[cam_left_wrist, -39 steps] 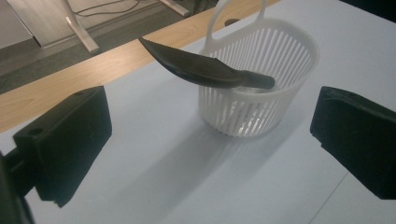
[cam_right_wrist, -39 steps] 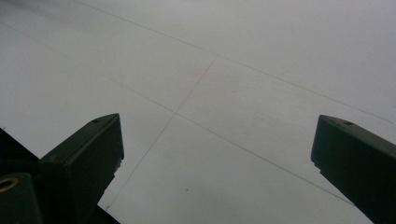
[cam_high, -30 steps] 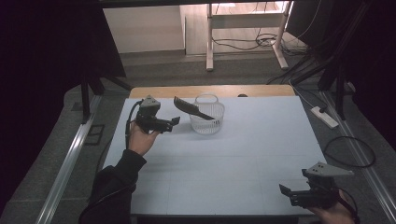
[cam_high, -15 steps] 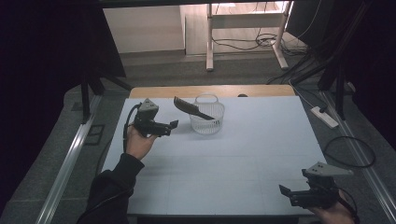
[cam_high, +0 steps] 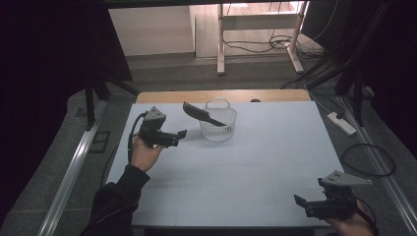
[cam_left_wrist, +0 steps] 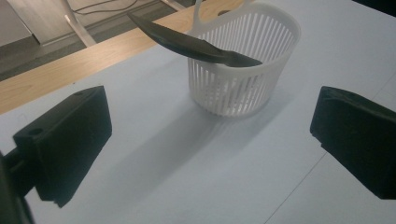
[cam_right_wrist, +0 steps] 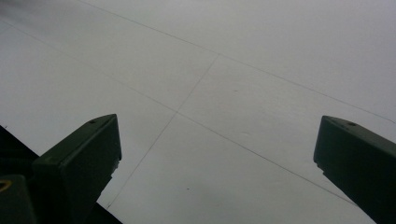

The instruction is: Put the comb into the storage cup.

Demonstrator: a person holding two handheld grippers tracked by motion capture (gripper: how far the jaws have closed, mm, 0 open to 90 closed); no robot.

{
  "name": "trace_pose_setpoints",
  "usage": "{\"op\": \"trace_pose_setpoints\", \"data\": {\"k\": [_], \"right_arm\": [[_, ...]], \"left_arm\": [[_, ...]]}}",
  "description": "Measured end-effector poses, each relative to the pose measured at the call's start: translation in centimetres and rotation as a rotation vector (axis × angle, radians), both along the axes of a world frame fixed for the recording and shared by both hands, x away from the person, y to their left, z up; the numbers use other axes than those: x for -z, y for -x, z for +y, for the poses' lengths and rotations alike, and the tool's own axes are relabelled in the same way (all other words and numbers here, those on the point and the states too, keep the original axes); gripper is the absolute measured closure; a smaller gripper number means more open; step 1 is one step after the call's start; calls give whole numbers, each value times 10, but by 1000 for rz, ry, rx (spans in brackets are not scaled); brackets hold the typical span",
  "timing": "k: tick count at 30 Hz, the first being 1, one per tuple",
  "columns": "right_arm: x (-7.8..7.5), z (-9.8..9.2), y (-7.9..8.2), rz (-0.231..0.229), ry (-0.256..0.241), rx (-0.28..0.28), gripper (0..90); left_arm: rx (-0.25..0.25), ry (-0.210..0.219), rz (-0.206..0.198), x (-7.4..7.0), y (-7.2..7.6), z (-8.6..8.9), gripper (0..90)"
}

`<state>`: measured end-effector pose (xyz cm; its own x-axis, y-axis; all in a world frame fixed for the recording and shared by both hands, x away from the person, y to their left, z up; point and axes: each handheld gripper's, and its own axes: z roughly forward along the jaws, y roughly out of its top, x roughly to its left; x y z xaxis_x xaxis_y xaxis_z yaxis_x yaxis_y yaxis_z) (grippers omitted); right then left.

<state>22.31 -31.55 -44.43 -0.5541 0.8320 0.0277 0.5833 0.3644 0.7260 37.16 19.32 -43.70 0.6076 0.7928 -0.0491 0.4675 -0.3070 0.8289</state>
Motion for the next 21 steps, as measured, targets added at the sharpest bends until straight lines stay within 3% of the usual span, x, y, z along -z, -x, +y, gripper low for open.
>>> {"op": "trace_pose_setpoints", "data": {"k": [21], "right_arm": [[0, 1, 0, -2, 6, -1, 19]], "left_arm": [[-7, 17, -9, -4, 21, 8, 1]]}}
